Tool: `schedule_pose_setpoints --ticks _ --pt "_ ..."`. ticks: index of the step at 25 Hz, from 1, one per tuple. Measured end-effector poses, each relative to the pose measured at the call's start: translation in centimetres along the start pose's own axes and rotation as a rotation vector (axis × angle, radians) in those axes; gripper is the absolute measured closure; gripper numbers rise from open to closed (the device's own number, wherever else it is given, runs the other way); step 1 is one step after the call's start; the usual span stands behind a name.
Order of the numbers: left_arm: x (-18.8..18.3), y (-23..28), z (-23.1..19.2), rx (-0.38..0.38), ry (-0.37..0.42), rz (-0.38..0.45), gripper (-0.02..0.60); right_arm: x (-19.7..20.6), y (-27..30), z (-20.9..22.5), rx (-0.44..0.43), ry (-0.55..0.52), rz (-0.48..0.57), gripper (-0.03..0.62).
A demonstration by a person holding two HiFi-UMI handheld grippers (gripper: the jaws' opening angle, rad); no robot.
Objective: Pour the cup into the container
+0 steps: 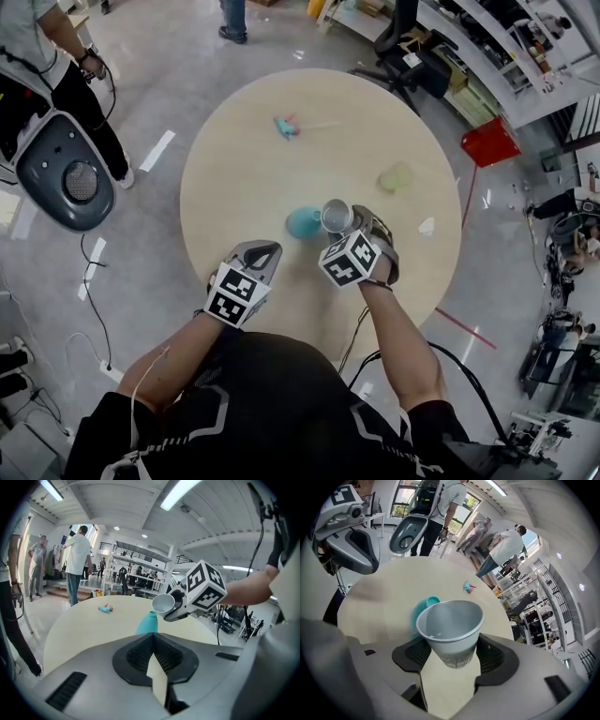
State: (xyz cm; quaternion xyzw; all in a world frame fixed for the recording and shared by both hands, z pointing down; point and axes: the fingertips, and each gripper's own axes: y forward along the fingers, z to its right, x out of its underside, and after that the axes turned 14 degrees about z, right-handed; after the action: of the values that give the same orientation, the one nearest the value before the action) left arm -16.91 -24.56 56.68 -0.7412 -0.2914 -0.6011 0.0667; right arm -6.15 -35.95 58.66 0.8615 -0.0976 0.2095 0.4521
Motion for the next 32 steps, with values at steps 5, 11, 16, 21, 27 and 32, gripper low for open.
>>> schedule_pose_setpoints --ticks 5,11,16,21,27,32 --pt "0.1 -0.1 0.2 0.007 -0.001 -0.008 0.581 0.0 -0.1 0.0 -0.002 -0.015 -0.007 0.287" --pt "0.0 0.1 0.4 0.016 0.003 -0.004 0.581 -0.1 0.0 0.1 -0.004 -0.026 -0.013 0.287" --pt "0.0 0.1 0.2 0.012 0.000 -0.002 0.581 -0.3 0.0 0.3 -0.004 -0.044 -0.017 0.287" --pt "0.4 0.0 0.3 0.011 -0.004 -0.005 0.581 -0.2 -0.1 0.5 0.005 -0.046 -0.021 0.287" --pt "0.3 0.0 0.3 0.015 -0.008 -0.009 0.581 -0.4 -0.3 1.3 0.015 -0.054 -0.023 0.287" --pt "0.5 0.0 0.2 0.014 -0.011 -0.013 0.580 -0.6 -0.5 1.1 0.012 -0.073 -0.020 0.287"
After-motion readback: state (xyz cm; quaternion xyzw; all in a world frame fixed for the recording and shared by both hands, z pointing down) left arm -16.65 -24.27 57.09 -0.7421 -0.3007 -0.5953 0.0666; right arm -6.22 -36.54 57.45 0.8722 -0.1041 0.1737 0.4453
